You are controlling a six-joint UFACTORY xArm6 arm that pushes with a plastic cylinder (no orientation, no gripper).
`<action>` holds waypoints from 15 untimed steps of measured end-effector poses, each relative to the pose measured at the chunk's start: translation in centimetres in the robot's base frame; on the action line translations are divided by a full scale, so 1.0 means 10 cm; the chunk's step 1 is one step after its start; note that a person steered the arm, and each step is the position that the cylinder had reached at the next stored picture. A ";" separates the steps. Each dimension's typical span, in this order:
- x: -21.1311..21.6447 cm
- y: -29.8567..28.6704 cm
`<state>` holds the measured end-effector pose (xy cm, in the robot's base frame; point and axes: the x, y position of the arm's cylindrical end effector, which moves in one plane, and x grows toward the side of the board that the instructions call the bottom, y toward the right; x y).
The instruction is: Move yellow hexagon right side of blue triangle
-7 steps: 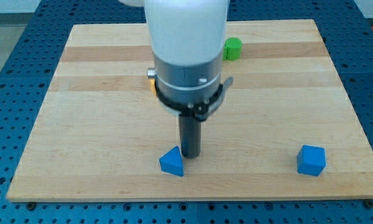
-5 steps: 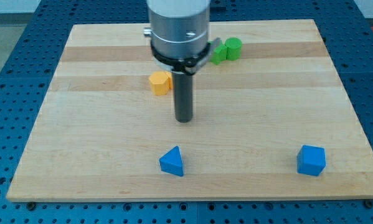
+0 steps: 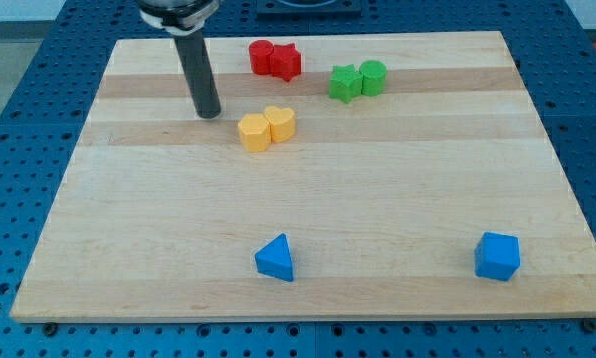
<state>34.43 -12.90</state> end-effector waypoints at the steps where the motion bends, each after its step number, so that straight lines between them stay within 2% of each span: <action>1: -0.02 0.21; 3: 0.35 0.32; 6: 0.44 0.76; 9: 1.07 0.89; 12: 1.13 1.45; 14: 1.48 1.54; 15: 1.47 1.61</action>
<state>49.17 3.17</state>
